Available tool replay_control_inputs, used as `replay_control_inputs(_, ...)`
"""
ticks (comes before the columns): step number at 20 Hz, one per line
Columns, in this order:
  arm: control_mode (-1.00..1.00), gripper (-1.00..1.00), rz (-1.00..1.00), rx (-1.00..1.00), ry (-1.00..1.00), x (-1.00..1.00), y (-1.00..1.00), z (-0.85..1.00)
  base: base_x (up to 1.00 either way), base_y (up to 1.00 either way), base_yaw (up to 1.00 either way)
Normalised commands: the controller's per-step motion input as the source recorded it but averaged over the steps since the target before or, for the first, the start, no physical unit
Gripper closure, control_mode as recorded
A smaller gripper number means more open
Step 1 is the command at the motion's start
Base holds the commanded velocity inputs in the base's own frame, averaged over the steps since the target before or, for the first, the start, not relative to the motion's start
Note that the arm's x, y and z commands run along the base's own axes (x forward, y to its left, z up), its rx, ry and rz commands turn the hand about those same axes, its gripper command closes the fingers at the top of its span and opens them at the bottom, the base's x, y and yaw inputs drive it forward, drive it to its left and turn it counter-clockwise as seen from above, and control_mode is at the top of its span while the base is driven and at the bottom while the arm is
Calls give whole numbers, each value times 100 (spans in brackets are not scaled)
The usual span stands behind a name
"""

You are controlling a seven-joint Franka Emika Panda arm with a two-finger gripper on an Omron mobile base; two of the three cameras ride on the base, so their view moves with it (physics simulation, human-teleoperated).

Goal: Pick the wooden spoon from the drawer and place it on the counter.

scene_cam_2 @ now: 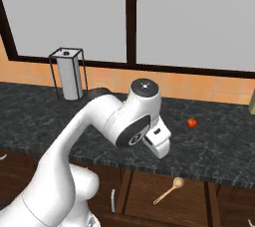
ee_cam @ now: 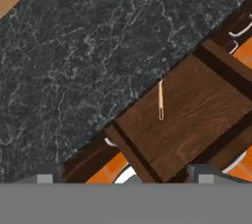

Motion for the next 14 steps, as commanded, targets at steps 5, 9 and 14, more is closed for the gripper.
replay_control_inputs(5,-100,-100,-53,17,17,-33,-100,-54,0,0,0)
replay_control_inputs(9,-100,-100,-56,15,37,-23,-100,-92,0,0,0)
replay_control_inputs(14,-100,-100,-57,13,32,-40,-92,-100,0,0,0)
